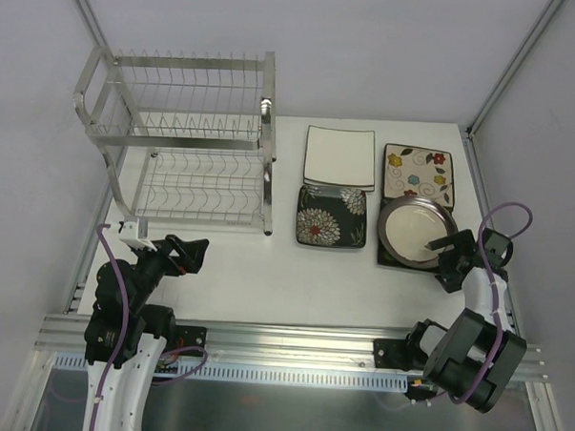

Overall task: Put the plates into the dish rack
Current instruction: Grab a plate with the right arm

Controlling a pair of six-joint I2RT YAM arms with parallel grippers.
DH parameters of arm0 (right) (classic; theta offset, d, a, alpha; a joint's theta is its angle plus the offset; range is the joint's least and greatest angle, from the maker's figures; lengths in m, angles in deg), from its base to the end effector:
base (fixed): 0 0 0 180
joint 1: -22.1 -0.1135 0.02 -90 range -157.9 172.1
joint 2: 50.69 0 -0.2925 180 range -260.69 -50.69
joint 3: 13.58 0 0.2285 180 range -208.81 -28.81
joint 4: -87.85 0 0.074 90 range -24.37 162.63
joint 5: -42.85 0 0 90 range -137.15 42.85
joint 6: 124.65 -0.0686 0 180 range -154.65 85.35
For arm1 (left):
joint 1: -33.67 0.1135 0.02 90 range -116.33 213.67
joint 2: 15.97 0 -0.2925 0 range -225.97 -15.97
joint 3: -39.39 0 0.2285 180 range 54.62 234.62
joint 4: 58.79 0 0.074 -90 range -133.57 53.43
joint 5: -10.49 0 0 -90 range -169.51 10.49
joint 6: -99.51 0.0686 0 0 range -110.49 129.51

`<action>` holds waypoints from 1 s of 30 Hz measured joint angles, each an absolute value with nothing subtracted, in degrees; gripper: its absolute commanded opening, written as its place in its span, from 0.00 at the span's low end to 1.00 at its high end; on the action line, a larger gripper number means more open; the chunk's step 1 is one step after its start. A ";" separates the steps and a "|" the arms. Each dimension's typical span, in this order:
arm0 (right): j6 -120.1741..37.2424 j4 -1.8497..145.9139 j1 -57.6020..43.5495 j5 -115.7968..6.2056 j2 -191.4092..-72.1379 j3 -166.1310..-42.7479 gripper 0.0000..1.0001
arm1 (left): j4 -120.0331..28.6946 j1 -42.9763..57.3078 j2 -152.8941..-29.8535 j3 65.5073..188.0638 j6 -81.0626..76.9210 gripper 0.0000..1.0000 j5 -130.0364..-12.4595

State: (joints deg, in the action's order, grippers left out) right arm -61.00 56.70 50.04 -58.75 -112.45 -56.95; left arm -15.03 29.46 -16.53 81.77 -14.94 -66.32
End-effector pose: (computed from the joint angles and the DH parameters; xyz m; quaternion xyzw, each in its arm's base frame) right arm 0.1744 -0.0769 0.1917 0.3948 0.8466 0.0900 0.3453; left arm 0.0373 -0.0184 0.2640 -0.0469 0.7171 -0.2509 0.6485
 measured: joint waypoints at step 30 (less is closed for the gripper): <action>-61.44 50.50 49.98 -54.90 -110.50 -64.60 0.89 | -15.12 28.71 -16.53 81.62 -14.94 0.99 -66.36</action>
